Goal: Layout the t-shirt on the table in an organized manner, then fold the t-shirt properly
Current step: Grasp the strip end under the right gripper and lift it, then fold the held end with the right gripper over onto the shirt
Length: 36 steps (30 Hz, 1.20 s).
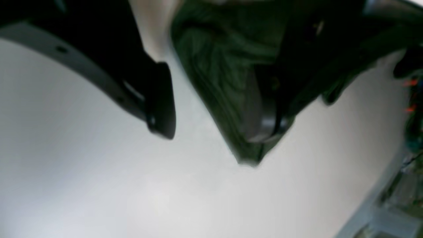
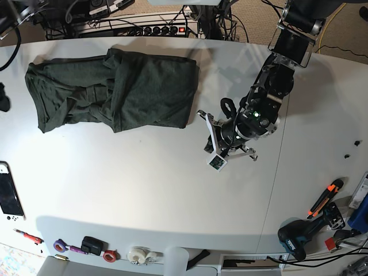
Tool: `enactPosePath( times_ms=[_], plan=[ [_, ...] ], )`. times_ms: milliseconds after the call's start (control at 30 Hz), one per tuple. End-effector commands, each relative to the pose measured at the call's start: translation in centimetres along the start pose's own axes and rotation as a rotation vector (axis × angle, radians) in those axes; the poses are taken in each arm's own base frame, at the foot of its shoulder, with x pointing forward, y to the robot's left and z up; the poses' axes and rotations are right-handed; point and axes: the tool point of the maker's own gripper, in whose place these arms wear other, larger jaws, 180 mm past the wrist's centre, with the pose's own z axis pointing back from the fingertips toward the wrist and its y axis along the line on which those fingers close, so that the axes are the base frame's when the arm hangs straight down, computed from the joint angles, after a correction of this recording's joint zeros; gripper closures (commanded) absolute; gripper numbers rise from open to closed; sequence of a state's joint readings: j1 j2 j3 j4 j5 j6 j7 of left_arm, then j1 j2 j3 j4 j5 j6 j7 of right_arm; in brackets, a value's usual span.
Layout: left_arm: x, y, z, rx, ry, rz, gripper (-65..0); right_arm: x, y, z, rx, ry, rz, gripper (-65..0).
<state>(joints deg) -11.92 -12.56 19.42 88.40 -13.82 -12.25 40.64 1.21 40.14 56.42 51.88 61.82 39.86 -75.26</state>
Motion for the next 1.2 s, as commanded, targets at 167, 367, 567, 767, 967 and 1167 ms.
enactPosePath(
  times_ms=[167,367,567,767,967,1167],
  plan=[
    [2.1,0.4,0.3,0.008,-0.061,-0.008,0.0,-0.8,-0.6,-2.7,0.05,0.057,-0.141,-32.6],
    [2.3,0.4,0.3,0.007,-0.069,-0.007,0.0,-4.6,1.0,-5.3,0.078,0.205,-0.12,-32.6],
    [2.3,0.4,0.3,0.006,-0.069,-0.008,0.0,-9.3,2.6,-7.2,0.123,0.323,-0.145,-32.6],
    [2.3,0.4,0.3,0.006,-0.069,-0.008,0.0,-11.3,3.5,-7.5,0.153,0.388,-0.162,-32.6],
    [2.3,0.1,0.3,-0.009,-0.07,-0.022,0.0,-11.2,2.7,-6.8,0.131,0.394,-0.156,-32.6],
    [2.3,-0.4,0.3,-0.033,-0.073,-0.042,0.0,-11.1,3.0,-6.4,0.171,0.351,-0.198,-32.6]
  ],
)
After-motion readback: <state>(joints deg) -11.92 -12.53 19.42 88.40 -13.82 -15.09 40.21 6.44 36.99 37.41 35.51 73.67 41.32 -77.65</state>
